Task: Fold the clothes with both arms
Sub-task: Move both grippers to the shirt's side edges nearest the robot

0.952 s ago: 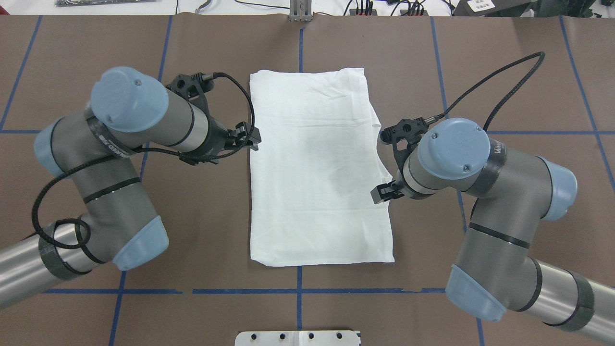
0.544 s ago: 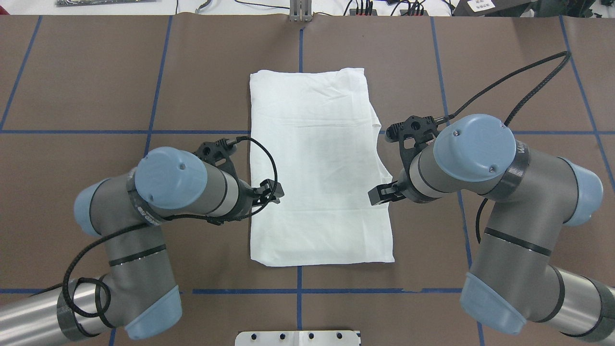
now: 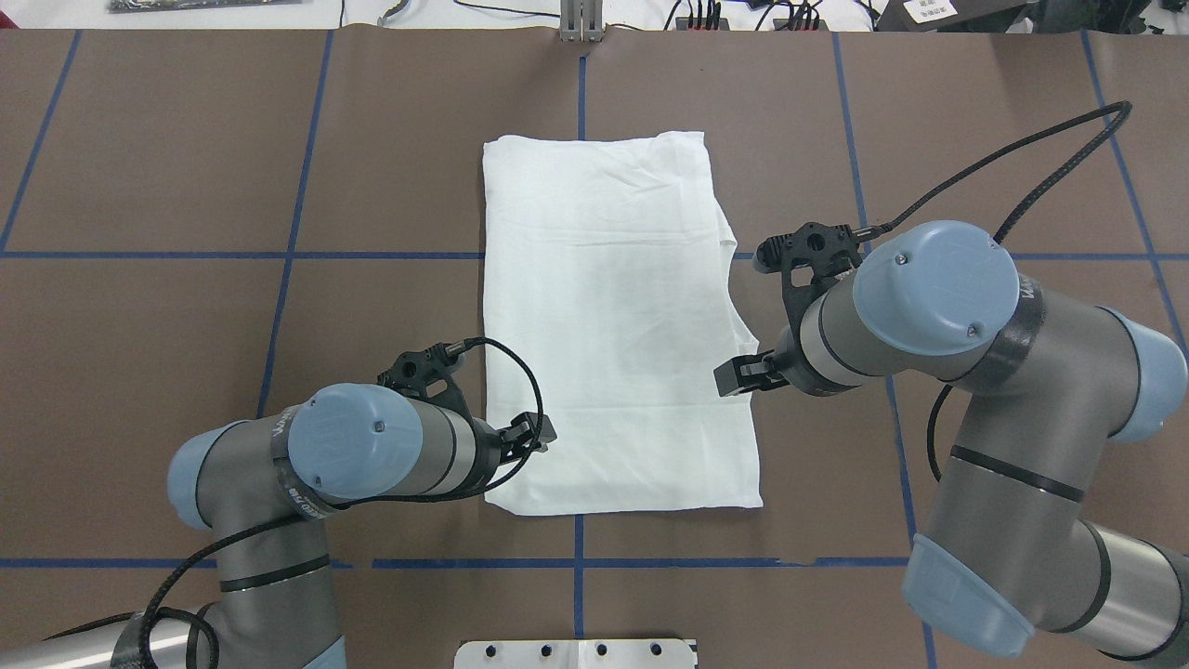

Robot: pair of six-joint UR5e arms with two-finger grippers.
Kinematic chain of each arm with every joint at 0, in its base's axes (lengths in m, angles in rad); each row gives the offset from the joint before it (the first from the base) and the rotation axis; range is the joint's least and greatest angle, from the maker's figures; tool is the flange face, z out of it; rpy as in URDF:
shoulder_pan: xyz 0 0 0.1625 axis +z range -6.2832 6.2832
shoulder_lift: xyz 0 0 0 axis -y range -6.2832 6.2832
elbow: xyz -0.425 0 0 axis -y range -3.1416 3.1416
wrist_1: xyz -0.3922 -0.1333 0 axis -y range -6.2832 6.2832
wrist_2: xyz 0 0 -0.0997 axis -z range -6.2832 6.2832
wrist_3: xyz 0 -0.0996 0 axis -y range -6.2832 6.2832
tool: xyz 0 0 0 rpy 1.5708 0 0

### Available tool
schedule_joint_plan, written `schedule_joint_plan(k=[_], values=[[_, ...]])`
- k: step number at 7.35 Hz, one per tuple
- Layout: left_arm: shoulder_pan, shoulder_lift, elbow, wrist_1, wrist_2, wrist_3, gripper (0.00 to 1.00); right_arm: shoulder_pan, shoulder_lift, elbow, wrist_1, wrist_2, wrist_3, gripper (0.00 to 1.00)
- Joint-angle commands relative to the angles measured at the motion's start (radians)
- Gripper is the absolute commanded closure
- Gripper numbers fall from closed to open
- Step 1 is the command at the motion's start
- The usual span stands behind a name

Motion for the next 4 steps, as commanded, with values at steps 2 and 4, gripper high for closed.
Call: schedule_joint_plan(k=[2,4], values=[[0.046,-0.001,0.011,0.004,0.013,-0.003,0.14,-0.002,0.002,-0.004,0.000,0.003,0.001,0.00],[0.046,-0.001,0.018,0.008,0.013,-0.003,0.24,-0.002,0.001,-0.007,0.000,0.002,0.001,0.00]])
